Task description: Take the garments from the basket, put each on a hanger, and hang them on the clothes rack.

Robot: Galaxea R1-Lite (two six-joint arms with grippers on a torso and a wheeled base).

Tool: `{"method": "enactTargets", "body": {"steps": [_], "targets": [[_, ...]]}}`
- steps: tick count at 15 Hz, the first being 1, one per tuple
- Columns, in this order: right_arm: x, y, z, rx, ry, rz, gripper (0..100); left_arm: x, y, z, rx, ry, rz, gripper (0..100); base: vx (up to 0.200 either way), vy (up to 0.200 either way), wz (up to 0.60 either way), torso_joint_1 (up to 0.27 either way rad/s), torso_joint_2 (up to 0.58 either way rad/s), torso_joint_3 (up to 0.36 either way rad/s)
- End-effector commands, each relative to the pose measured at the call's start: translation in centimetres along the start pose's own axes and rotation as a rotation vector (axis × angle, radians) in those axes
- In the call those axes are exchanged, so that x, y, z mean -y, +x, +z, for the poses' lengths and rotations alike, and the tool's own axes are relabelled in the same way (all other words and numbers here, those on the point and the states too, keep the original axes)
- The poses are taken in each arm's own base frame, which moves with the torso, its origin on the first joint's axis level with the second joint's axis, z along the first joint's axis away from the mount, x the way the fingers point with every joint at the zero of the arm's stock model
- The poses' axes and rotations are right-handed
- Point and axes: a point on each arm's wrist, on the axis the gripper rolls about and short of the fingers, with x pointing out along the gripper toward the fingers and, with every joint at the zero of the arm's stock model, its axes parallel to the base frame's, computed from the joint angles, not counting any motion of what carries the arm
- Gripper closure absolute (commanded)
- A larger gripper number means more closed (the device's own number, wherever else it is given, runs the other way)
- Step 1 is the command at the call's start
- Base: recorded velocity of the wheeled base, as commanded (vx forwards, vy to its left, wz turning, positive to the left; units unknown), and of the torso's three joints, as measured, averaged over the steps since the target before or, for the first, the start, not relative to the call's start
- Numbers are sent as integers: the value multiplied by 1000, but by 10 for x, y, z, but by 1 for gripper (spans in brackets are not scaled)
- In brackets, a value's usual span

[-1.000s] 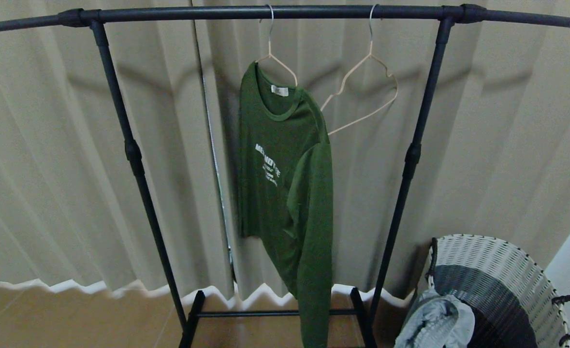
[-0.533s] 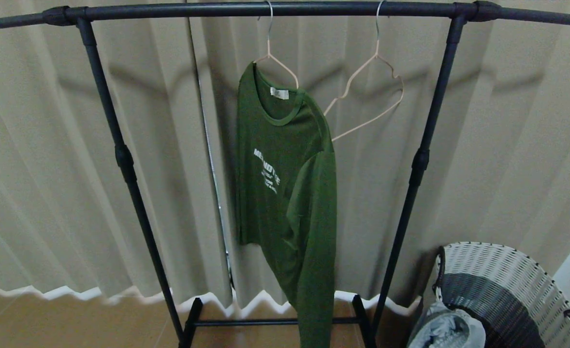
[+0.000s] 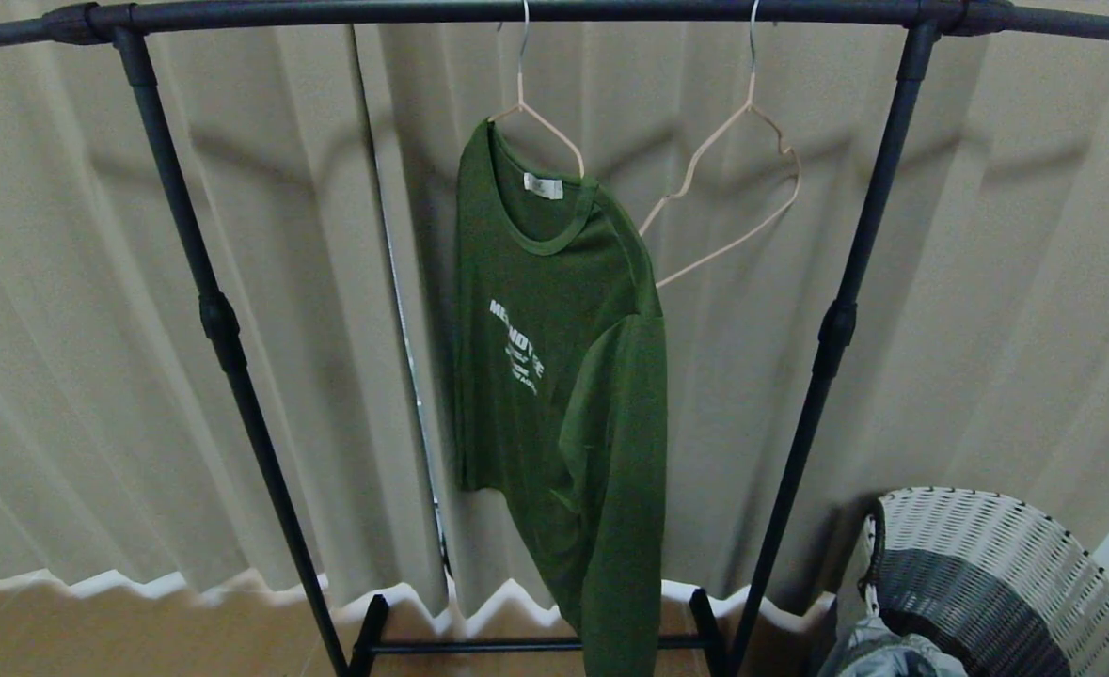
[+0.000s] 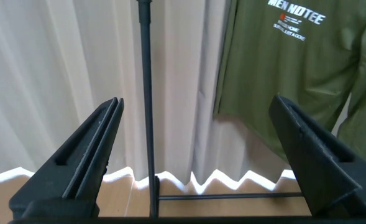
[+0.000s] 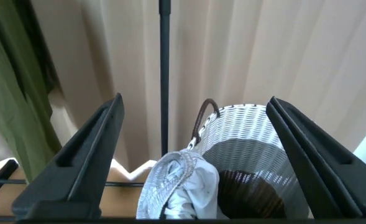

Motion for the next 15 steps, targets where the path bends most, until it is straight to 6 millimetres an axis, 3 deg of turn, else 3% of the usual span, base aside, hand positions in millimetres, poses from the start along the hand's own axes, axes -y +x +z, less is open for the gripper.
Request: {"method": "enactTargets", "body": {"steps": [1,3,6,7,9,12,15], "targets": [[1,1,23,-74,-96,10,0,0,0,0,0,-1,-2,0,0,0,0,0,0,0],[0,16,36,-261,-185,29,0,0,0,0,0,-1,0,0,0,0,0,0,0,0],[0,55,49,-501,-230,61,0,0,0,0,0,-1,0,0,0,0,0,0,0,0],[-1,81,44,-654,-244,79,0,0,0,0,0,-3,0,0,0,0,0,0,0,0],[1,112,33,-801,-302,72,0,0,0,0,0,-3,1,0,0,0,0,0,0,0],[1,144,16,-929,-390,103,0,0,0,0,0,-4,4,0,0,0,0,0,0,0],[1,172,-14,-1089,-454,179,0,0,0,0,0,-6,7,0,0,0,0,0,0,0]]}}
